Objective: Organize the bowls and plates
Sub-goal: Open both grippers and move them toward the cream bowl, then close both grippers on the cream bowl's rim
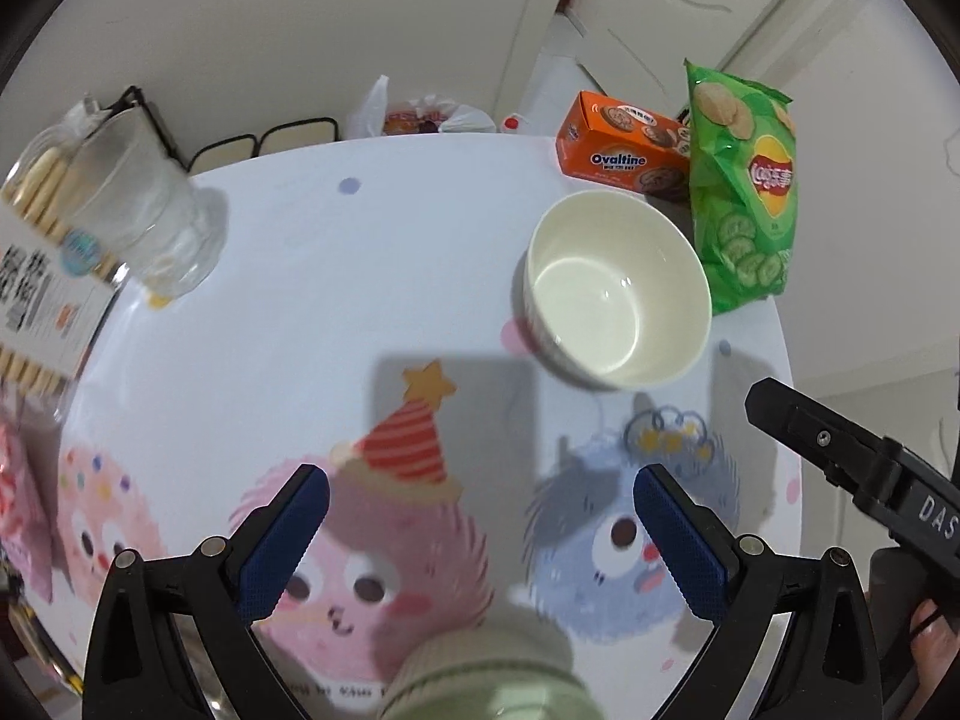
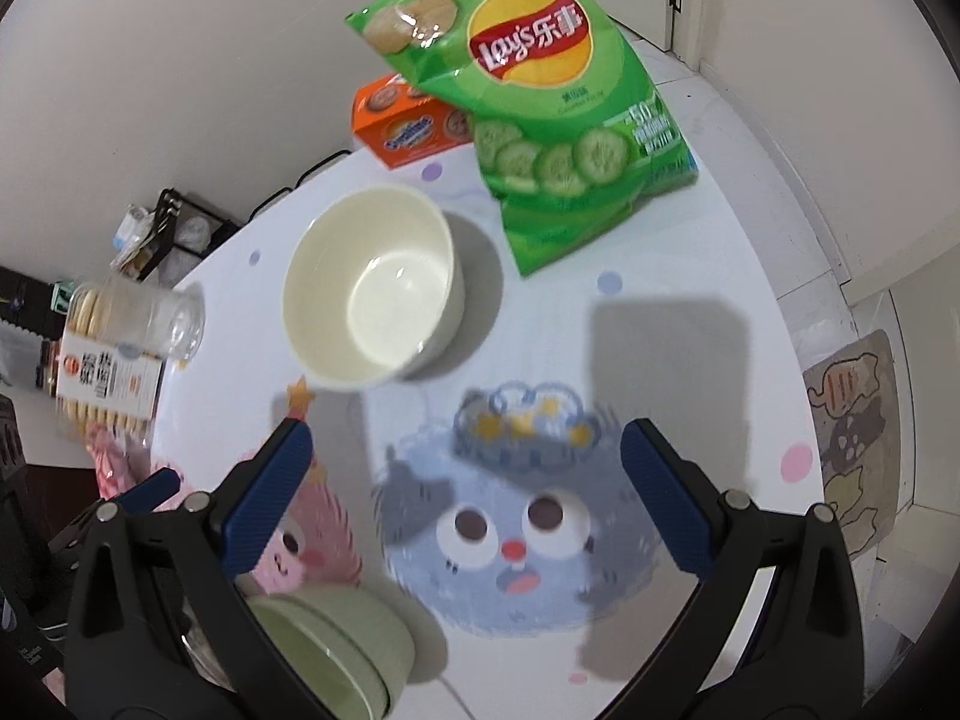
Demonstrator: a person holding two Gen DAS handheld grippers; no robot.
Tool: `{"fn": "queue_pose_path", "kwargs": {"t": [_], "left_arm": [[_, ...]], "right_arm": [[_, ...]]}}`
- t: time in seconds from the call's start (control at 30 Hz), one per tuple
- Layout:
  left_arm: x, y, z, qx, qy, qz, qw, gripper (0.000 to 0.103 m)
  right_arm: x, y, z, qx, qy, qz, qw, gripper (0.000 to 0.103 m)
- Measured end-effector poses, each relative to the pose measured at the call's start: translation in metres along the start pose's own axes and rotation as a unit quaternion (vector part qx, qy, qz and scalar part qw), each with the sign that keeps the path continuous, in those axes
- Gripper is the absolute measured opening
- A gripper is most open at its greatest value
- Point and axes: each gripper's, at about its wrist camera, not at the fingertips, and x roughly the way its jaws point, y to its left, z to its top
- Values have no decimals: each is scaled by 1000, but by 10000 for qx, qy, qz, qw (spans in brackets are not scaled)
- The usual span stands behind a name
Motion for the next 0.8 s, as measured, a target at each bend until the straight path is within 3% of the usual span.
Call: {"fn": "queue_pose_path", "kwargs": {"t": [0.37, 0.4, 0.53, 0.6, 0.7, 0.77, 0.8], "left_arm": [[40, -21, 46, 330, 128, 147, 9993, 102], [43, -21, 49, 336, 122, 172, 9992, 98], [56, -21, 57, 358, 247, 215, 9988, 64], [63, -20, 60, 346, 329, 160, 9987, 58], [69, -18, 62, 280, 405, 29, 9988, 48], [71, -19, 63, 279, 416, -1, 9987, 45], [73, -19, 64, 289, 433, -31, 9986, 42]], "right_arm": [[32, 7, 39, 217, 141, -127, 9996, 102], [36, 6, 42, 286, 163, -110, 9994, 102], [47, 12, 49, 211, 249, -262, 9991, 102], [52, 12, 51, 270, 260, -259, 9990, 102], [60, 11, 54, 346, 313, -306, 9984, 92], [66, 11, 55, 349, 361, -353, 9981, 73], [69, 11, 55, 374, 404, -366, 9978, 59]]}}
